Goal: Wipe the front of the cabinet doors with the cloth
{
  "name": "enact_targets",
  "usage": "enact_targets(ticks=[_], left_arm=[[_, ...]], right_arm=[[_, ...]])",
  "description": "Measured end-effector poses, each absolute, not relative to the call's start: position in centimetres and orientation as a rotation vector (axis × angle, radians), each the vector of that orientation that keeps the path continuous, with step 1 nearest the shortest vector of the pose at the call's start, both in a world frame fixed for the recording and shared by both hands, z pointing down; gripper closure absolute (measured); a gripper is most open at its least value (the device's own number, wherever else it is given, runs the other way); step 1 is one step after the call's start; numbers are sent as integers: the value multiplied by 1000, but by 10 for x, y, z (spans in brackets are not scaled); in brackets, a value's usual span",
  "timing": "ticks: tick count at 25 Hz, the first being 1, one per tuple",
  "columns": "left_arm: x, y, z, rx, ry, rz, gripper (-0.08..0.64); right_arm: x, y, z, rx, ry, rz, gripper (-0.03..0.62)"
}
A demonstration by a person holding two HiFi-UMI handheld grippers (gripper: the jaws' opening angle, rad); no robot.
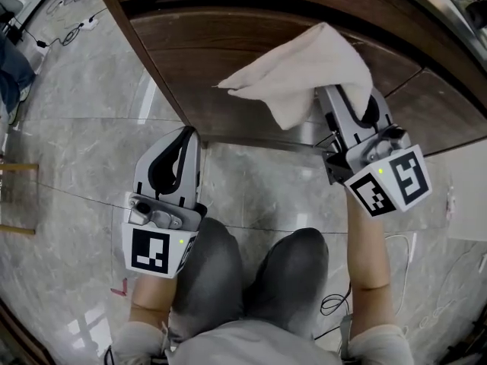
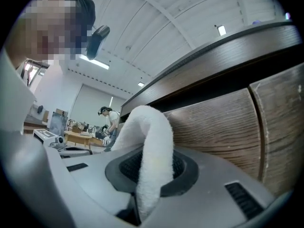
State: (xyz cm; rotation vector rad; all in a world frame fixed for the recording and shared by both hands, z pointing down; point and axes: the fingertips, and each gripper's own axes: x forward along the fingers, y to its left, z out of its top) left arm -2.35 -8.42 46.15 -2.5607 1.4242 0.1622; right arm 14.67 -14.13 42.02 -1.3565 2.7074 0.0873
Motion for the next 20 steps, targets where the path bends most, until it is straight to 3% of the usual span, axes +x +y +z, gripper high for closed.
enact_targets(ticks=[20], left_arm=[[-9,-75,466,-2568,1403,135,541]], right_arm=[[276,-118,429,-1695,2530,109,523]])
